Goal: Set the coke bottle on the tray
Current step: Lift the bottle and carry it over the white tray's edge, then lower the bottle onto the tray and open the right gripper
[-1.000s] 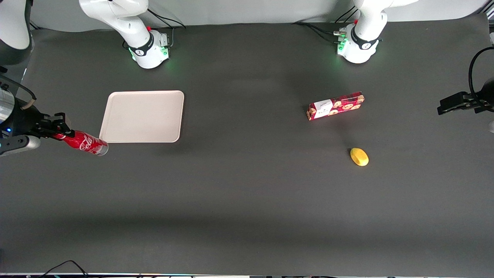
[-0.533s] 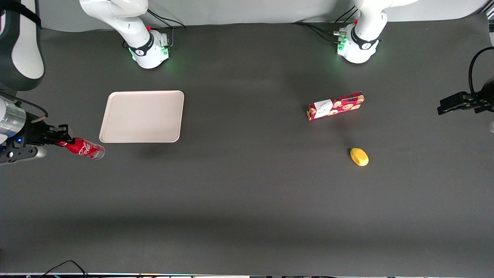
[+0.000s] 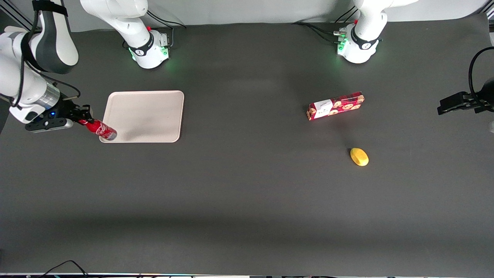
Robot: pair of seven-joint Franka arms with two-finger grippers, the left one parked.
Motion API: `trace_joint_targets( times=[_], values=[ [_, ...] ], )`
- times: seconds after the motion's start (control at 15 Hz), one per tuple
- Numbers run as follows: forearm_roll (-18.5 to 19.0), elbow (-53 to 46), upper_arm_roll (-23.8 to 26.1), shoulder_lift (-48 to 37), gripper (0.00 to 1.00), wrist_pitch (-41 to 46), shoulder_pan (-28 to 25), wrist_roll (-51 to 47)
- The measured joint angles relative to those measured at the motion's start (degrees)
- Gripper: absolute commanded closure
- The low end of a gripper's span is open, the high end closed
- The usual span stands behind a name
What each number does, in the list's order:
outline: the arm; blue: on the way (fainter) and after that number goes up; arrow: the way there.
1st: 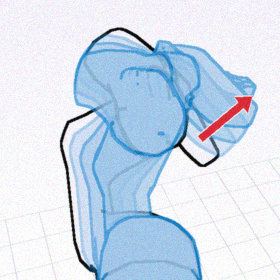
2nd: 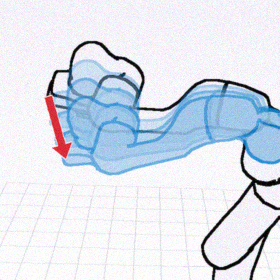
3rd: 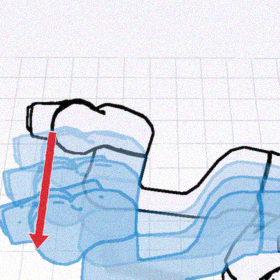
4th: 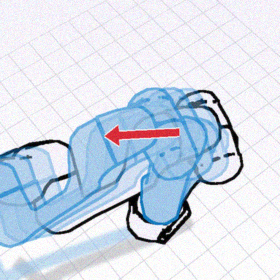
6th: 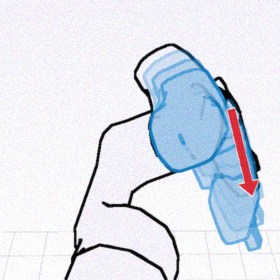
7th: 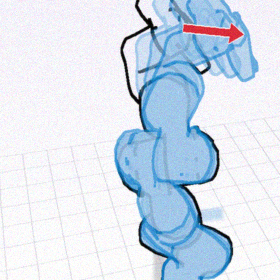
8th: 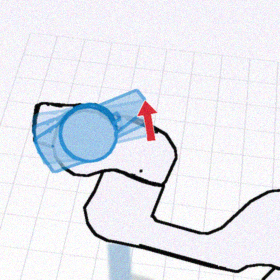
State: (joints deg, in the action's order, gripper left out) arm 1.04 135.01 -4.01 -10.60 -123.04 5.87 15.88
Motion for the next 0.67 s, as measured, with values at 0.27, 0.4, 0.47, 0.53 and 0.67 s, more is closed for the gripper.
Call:
trace_joint_targets(
  times=[0.27,0.4,0.47,0.53,0.67],
  values=[
    [0.6,5.9,-0.1,0.1,1.0,-5.4,2.2,1.1],
    [0.7,7.4,-0.2,0.4,1.0,-6.8,3.0,1.3],
    [0.8,7.7,-0.2,0.8,1.0,-7.4,3.1,1.3],
    [0.8,7.7,-0.3,1.1,1.0,-7.6,3.2,1.4],
    [0.9,7.7,-0.6,1.4,1.0,-7.7,3.3,1.7]
  ],
)
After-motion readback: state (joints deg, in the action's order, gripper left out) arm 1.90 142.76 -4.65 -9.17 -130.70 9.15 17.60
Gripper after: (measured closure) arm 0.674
